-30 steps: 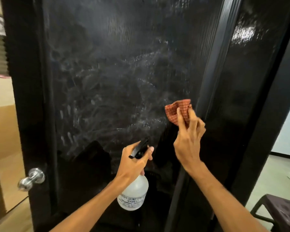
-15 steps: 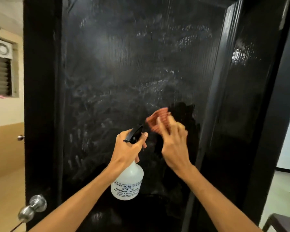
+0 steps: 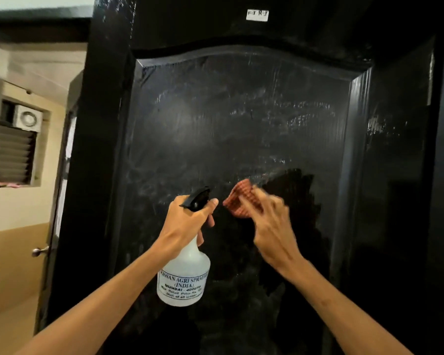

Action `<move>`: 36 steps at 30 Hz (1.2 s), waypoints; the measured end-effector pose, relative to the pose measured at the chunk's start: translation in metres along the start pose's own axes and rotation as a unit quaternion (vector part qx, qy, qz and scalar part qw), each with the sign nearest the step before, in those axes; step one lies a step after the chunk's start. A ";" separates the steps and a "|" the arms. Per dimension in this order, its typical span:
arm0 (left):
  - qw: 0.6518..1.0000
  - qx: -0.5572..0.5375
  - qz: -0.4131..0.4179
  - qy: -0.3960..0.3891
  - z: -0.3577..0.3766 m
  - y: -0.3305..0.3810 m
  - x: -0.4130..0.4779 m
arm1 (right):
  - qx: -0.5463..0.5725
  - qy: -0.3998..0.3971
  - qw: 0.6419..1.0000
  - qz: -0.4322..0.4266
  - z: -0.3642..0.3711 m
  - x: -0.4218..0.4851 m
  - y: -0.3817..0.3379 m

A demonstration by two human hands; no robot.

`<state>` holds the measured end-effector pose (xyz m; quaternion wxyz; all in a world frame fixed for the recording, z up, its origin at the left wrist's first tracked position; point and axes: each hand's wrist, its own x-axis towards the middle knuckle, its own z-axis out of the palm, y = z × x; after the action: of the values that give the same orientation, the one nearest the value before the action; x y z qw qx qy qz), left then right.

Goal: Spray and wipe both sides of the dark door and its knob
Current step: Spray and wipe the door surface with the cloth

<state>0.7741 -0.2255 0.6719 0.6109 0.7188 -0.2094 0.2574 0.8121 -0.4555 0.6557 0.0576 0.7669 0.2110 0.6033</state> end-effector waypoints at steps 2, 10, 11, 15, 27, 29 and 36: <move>1.000 -0.002 0.018 0.000 -0.005 0.009 0.009 | 0.015 0.064 0.990 0.126 -0.013 0.036 0.025; 0.999 -0.013 0.037 0.020 -0.027 0.057 0.069 | -0.014 0.042 0.999 0.003 -0.010 0.120 0.000; 0.999 -0.016 0.035 0.021 -0.029 0.061 0.075 | -0.021 0.040 0.999 -0.016 -0.012 0.129 0.005; 0.999 -0.003 0.029 0.020 -0.042 0.079 0.095 | 0.018 0.144 0.973 0.180 -0.037 0.179 0.043; 0.998 0.010 0.040 0.048 -0.100 0.101 0.121 | 0.011 0.169 0.972 0.160 -0.032 0.272 0.033; 0.997 0.011 0.044 0.054 -0.116 0.103 0.124 | 0.001 0.156 0.974 0.162 -0.031 0.287 0.015; 0.996 0.012 0.064 0.057 -0.177 0.094 0.127 | -0.035 0.010 0.992 -0.120 0.009 0.340 -0.092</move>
<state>0.7953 -0.0647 0.8456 0.5953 0.6958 -0.2165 0.3386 0.8595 -0.2368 0.9283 0.1541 0.7275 0.2807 0.6068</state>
